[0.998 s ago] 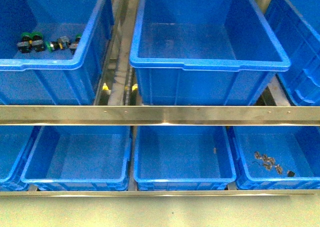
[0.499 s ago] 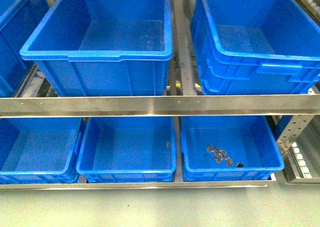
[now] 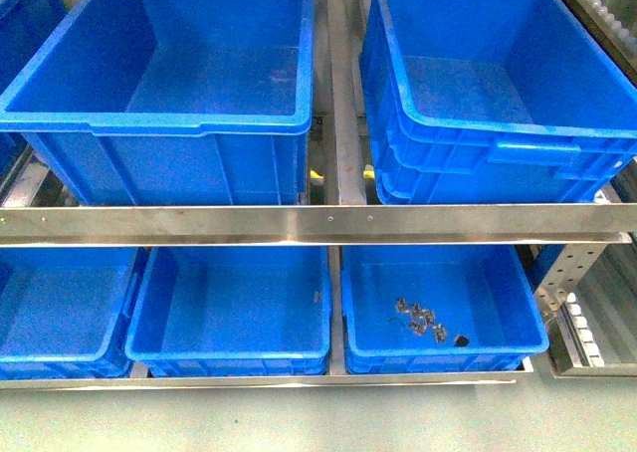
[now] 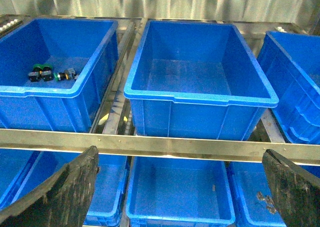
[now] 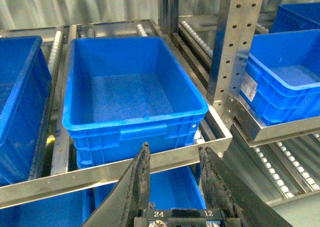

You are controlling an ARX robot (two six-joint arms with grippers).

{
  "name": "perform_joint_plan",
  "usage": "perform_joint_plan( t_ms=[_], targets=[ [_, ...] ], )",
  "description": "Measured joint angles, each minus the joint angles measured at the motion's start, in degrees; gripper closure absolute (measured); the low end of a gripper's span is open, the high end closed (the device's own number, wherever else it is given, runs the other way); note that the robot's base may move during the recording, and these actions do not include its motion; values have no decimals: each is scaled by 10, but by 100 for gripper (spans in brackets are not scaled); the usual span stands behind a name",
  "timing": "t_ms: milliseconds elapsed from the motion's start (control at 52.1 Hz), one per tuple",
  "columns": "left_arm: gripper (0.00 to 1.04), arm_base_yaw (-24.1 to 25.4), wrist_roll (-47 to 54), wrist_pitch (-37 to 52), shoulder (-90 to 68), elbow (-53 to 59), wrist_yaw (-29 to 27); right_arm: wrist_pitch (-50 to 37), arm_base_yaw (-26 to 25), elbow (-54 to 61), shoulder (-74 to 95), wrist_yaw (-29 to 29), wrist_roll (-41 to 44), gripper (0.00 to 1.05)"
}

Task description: Pick red and yellow buttons and place in box

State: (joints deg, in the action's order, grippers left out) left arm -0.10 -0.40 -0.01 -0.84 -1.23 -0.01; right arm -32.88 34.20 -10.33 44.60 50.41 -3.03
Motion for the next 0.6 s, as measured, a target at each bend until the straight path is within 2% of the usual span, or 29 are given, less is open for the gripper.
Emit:
perform_joint_plan(
  t_ms=[461, 595],
  targets=[
    [8, 0, 0, 0, 0, 0, 0, 11, -5, 0, 0, -9, -9, 81],
    [8, 0, 0, 0, 0, 0, 0, -11, -9, 1, 3, -16, -17, 81]
  ],
)
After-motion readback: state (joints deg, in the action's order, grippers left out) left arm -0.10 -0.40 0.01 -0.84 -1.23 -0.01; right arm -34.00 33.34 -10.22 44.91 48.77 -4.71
